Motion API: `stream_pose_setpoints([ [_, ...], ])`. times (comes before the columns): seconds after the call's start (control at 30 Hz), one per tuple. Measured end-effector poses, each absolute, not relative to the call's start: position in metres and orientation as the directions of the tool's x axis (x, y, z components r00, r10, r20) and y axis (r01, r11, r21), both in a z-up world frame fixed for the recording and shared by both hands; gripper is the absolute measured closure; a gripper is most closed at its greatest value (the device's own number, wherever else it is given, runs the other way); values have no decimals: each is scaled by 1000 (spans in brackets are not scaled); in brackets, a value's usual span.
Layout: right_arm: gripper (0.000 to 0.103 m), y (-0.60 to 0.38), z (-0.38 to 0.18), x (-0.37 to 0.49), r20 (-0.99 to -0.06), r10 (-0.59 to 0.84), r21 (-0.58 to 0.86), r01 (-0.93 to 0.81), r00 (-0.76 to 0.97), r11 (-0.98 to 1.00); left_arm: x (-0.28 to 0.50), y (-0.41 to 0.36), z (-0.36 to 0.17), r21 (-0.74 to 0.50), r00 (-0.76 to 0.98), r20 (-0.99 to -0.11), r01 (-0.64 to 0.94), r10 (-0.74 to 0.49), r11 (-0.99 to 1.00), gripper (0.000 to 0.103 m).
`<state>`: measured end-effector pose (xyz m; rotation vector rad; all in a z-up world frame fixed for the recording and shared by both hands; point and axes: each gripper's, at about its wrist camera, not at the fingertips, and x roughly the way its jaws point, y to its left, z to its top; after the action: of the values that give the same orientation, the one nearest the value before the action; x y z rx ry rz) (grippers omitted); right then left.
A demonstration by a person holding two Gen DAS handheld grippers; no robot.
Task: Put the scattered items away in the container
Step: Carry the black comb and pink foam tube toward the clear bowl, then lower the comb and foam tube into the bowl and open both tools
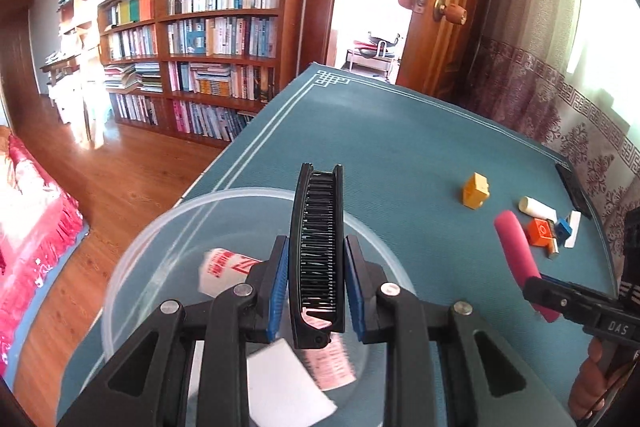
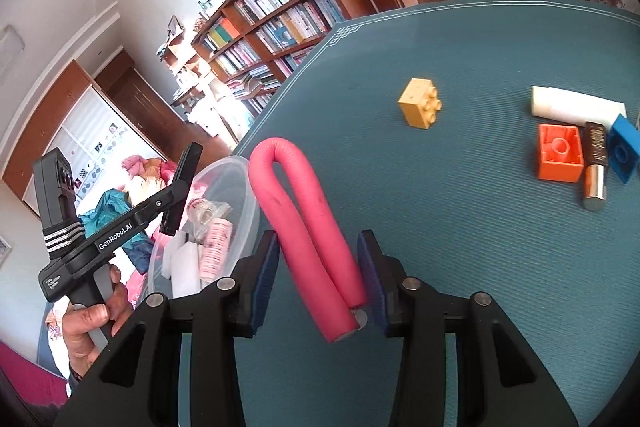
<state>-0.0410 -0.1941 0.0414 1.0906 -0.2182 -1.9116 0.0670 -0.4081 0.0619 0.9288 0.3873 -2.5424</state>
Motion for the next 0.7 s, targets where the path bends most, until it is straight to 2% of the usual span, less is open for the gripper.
stream_pose_setpoints([
  [0.2,59,-231,42,-30,-605,-779,551,618,-166,-560,78,-441,57,-124,-679,-665,510,-310,-851,73],
  [0.7,59,-310,49,-6,-629,-763,504,668,-149,-547,91,-472,33,-113,-648,-708,498,-282,-860,73],
])
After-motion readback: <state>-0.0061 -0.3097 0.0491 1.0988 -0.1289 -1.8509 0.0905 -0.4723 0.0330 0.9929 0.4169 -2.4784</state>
